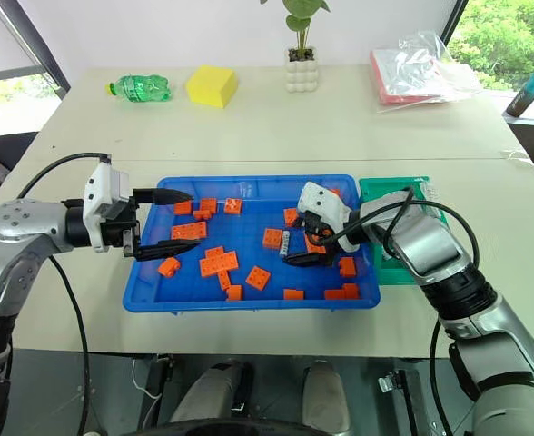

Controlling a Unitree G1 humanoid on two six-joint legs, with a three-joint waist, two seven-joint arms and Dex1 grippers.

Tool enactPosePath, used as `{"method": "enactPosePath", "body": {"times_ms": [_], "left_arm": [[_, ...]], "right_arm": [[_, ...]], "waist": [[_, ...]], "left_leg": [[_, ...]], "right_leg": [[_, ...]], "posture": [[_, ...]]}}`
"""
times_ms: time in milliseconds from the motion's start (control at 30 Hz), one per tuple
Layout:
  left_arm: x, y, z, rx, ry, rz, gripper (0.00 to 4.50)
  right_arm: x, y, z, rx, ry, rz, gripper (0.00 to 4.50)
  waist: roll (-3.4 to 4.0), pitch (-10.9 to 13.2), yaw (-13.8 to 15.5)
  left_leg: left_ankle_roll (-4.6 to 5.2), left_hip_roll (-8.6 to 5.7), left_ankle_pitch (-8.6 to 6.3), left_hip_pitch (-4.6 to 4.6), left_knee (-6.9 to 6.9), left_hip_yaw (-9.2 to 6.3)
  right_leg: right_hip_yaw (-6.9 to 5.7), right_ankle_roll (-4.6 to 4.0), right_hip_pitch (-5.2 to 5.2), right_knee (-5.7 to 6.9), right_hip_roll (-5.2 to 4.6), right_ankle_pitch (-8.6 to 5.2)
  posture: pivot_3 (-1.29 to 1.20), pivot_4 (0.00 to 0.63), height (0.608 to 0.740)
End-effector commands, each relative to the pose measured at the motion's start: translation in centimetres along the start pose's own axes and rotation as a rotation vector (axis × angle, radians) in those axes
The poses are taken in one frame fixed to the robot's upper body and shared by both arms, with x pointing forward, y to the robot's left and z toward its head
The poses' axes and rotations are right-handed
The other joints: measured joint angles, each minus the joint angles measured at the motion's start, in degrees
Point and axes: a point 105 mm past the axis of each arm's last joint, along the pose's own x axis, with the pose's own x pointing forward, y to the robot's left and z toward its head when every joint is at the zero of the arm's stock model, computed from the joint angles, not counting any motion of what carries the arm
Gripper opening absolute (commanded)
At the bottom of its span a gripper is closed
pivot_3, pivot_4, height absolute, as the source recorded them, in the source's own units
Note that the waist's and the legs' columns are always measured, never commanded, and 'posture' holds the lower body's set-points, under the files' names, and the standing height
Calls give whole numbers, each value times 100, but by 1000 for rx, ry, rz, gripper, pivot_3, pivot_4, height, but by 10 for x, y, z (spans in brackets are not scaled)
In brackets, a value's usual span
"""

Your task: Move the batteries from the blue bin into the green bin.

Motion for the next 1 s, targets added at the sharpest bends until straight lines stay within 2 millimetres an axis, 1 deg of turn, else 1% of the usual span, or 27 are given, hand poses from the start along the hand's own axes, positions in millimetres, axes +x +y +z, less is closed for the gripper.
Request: {"method": "enactPosePath", "body": {"times_ms": [33,133,333,433,500,533,633,700,733,767,833,900,967,1000], "left_arm": [[-5,-3,10,39,-9,0,4500],[-4,-7,10,40,-3,-28,4500],[0,-9,12,50,-9,-40,4500],[1,-9,13,51,-14,-42,4500],[2,-9,12,51,-15,-48,4500],[2,-9,12,52,-15,-51,4500],[3,-8,11,52,-17,-62,4500],[5,-8,12,51,-19,-73,4500],[5,-9,11,50,-20,-79,4500],[6,-9,11,49,-22,-86,4500],[7,-10,10,47,-23,-94,4500],[7,-9,8,46,-24,-97,4500],[7,-9,7,45,-24,-101,4500],[7,-8,6,45,-25,-103,4500]], "right_arm": [[6,1,-1,-52,8,15,4465],[14,-2,-6,-77,32,16,4465],[20,-13,-14,-116,62,-10,4465],[19,-13,-14,-125,54,-7,3668],[15,-11,-8,-123,34,-4,2606],[13,-10,-6,-124,28,-4,2250],[0,-10,10,-97,-27,-26,2253],[-18,-12,24,-80,-73,-58,2253],[-33,-16,31,-71,-97,-98,2253],[-52,-22,39,-54,-127,-156,2253],[-91,-33,46,4,-171,-271,2253],[-121,-37,43,58,-179,-351,2253],[-144,-37,26,102,-131,-415,2253],[-153,-34,13,127,-95,-433,2253]], "waist": [[0,0,3],[0,0,1],[-1,-1,-1],[-1,-1,3],[-1,-1,4],[-1,-1,4],[-1,-1,3],[0,0,8],[0,0,14],[0,0,22],[0,0,37],[0,0,58],[0,0,96],[-1,-1,120]], "left_leg": [[0,0,0,0,0,0],[0,0,0,0,2,-1],[0,0,0,3,1,-1],[0,0,0,3,1,-1],[0,-1,0,3,2,-1],[0,-1,0,3,2,-1],[0,-1,0,3,2,-1],[0,-1,0,3,2,-1],[0,-2,0,2,2,-1],[0,-2,0,1,2,-1],[0,-5,0,0,2,-1],[0,-4,0,0,2,-3],[0,-3,0,0,0,-3],[0,-3,0,0,-1,-3]], "right_leg": [[0,0,-1,0,0,0],[0,0,1,0,1,0],[0,0,4,-1,2,0],[0,0,4,-1,2,0],[0,0,6,-2,2,0],[0,0,6,-2,2,0],[0,0,5,-1,2,0],[0,0,5,-2,1,0],[0,0,4,-2,1,0],[0,0,4,-2,0,0],[0,0,5,-2,-2,0],[-1,0,11,-14,0,0],[-1,0,13,-19,0,0],[-1,0,14,-20,0,0]], "posture": [[0,150,727],[0,150,727],[0,150,727],[0,150,727],[0,150,727],[0,150,727],[0,150,727],[0,150,727],[0,150,727],[0,150,727],[0,150,727],[0,150,727],[0,150,727],[0,150,727]]}}
